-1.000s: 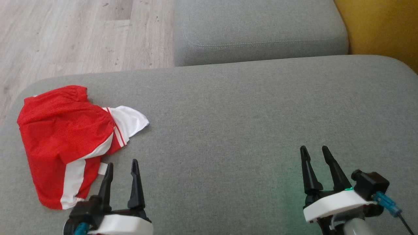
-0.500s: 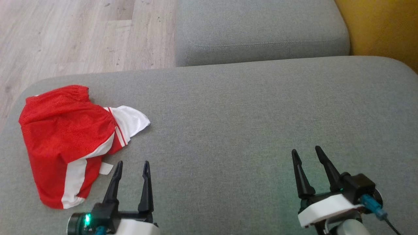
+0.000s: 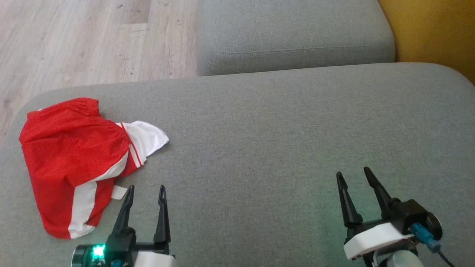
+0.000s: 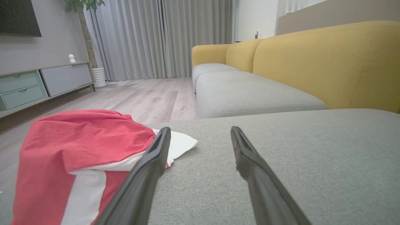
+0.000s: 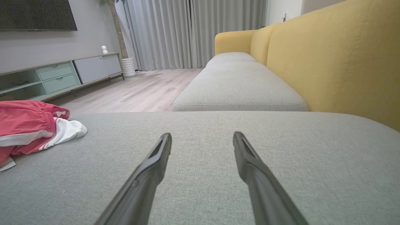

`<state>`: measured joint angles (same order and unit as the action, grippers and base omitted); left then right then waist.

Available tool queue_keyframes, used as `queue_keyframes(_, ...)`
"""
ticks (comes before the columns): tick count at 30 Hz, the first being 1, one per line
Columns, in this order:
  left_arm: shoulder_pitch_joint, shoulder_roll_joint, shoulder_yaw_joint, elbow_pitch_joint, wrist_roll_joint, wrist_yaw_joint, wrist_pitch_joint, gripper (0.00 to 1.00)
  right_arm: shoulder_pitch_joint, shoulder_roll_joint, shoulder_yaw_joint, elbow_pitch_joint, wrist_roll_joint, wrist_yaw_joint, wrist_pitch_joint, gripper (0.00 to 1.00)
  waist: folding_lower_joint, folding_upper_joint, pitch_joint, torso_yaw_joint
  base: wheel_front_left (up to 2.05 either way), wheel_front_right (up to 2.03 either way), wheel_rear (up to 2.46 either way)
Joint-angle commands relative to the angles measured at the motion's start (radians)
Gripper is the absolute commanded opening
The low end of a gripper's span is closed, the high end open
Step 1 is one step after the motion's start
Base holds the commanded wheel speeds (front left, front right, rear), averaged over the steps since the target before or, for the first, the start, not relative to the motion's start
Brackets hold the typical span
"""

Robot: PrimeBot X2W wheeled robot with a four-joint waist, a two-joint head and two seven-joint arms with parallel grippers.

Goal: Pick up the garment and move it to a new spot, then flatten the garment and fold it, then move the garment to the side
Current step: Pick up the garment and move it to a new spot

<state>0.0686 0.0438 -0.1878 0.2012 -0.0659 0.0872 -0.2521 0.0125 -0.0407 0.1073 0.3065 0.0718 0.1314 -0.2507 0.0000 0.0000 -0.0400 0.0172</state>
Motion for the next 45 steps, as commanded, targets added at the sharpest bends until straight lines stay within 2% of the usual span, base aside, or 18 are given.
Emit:
queue_keyframes(1,-0.025,0.006,0.043,-0.025,-0.009,0.005,-0.01,1.0,-0.03,-0.009,0.014,-0.025,0.003,-0.001,-0.011,1.0,0.0,0.0,0.001,-0.001,0.0,0.0,0.0)
queue_keyframes(11,-0.029,0.006,0.056,-0.011,-0.007,0.005,-0.01,1.0,-0.033,-0.009,-0.009,-0.022,0.009,-0.001,-0.011,1.0,0.0,0.0,0.007,0.003,0.0,0.0,0.0)
queue_keyframes(15,-0.033,0.006,0.052,-0.001,0.001,0.007,-0.01,1.0,-0.026,-0.009,-0.029,-0.023,0.013,-0.001,-0.011,1.0,0.0,0.0,0.009,0.028,0.0,0.0,0.0)
queue_keyframes(21,-0.049,0.006,0.05,-0.001,0.02,0.016,-0.01,1.0,-0.02,-0.009,-0.031,-0.025,0.007,-0.001,-0.011,1.0,0.0,0.0,0.029,0.122,0.0,0.0,0.0)
queue_keyframes(35,-0.02,0.008,0.111,-0.035,0.023,0.031,-0.01,1.0,-0.009,-0.009,0.007,-0.03,-0.002,-0.001,-0.011,1.0,0.0,0.0,0.052,0.421,0.0,0.0,0.0)
queue_keyframes(39,-0.006,0.01,0.135,-0.058,0.029,0.042,-0.01,1.0,-0.009,-0.009,0.01,-0.03,-0.007,-0.001,-0.011,1.0,0.0,0.0,0.059,0.461,0.0,0.0,0.0)
queue_keyframes(45,-0.032,0.052,0.16,-0.162,0.038,0.015,-0.01,1.0,-0.023,-0.009,0.009,-0.042,-0.048,-0.001,-0.011,1.0,0.0,0.0,0.113,0.471,0.0,0.0,0.0)
